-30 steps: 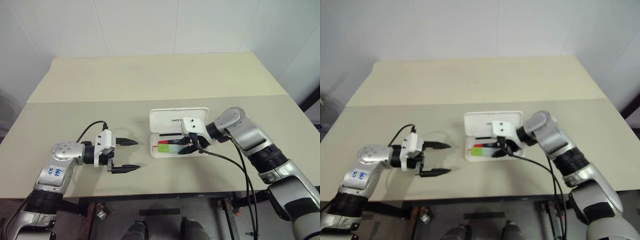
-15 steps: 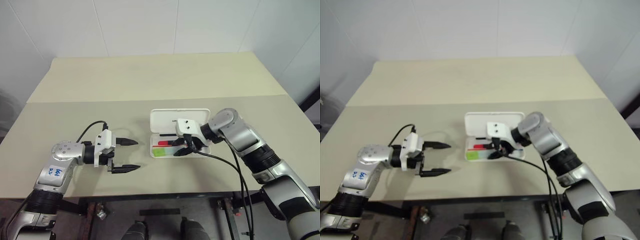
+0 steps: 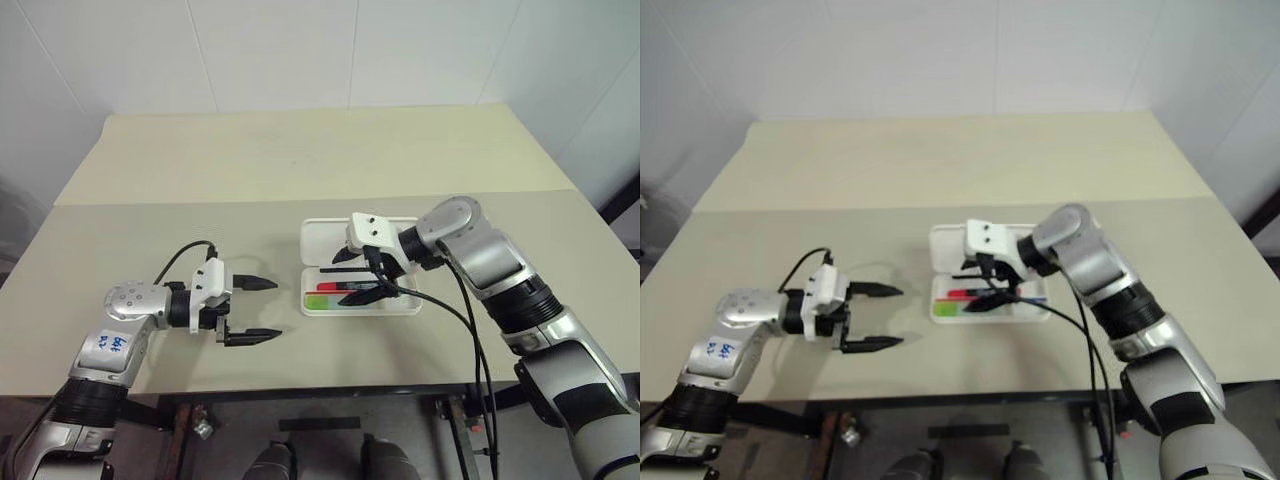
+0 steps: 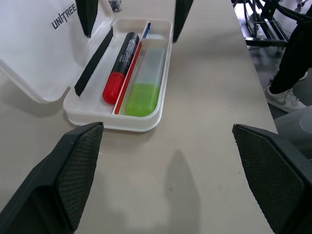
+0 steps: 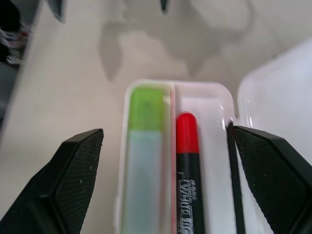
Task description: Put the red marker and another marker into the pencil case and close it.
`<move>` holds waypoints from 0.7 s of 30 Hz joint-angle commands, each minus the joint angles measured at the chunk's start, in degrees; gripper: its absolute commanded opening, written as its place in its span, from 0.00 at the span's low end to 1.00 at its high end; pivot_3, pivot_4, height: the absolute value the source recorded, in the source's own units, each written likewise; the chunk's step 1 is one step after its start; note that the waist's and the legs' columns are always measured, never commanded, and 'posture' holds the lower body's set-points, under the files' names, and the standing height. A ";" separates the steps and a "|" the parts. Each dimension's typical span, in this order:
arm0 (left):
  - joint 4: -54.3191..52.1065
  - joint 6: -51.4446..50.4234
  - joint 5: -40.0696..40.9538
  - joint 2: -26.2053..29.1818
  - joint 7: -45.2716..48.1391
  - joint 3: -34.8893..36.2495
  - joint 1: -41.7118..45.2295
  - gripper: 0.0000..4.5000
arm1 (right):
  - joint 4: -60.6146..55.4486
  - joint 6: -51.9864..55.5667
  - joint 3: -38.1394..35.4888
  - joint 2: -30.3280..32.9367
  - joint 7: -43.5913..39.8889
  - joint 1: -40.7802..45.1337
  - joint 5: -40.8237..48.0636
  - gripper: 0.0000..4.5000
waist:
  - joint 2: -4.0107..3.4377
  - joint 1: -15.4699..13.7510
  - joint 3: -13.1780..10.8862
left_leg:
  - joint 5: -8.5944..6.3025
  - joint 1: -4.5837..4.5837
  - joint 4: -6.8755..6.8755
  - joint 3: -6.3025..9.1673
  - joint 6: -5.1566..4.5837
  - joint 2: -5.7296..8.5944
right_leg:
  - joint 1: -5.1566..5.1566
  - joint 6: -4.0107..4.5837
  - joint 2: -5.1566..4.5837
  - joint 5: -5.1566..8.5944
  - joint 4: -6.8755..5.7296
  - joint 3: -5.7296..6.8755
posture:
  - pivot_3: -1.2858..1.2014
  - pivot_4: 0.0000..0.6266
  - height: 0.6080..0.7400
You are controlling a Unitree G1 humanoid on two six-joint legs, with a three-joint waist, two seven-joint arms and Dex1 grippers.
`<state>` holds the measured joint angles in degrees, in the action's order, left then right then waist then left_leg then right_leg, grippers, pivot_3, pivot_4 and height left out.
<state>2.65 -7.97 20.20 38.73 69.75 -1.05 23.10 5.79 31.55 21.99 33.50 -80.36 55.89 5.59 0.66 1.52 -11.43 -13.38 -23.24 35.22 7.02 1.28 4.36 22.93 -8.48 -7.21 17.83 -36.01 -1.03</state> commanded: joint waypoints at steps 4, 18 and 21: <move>-0.80 0.36 0.98 -0.38 0.91 0.08 1.41 1.00 | -12.27 9.71 -8.82 7.39 -0.87 -6.78 9.48 0.99 | 0.02 -0.28 0.01 | -0.01 -0.03 0.00 0.01 -0.02 0.01 | -0.02 0.00 -0.01 0.00 0.05 0.01 | 0.52 0.24 1.00; 0.32 -0.80 1.31 -3.11 1.56 -1.19 5.21 1.00 | -18.10 21.06 -35.11 14.23 22.35 -28.88 14.67 0.99 | 0.04 -1.47 0.02 | -0.03 0.01 0.04 -0.26 -0.06 0.00 | -0.04 0.03 -0.01 -0.02 0.02 -0.07 | 0.52 0.24 1.00; 1.45 -0.79 1.31 -3.79 1.83 -1.61 6.62 1.00 | -16.98 20.32 -39.50 11.24 30.86 -30.74 13.61 0.99 | 0.07 -1.58 0.04 | -0.03 0.01 0.08 -0.35 -0.07 0.01 | -0.07 0.02 -0.01 -0.03 0.02 -0.08 | 0.52 0.24 1.00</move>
<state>4.21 -8.88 20.73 35.09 71.14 -2.65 28.30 -10.80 52.50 -14.33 45.54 -53.56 25.33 19.38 0.73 -0.07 -11.39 -13.41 -23.23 35.31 6.64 1.21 4.37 22.87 -8.46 -7.22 17.79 -35.99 -1.13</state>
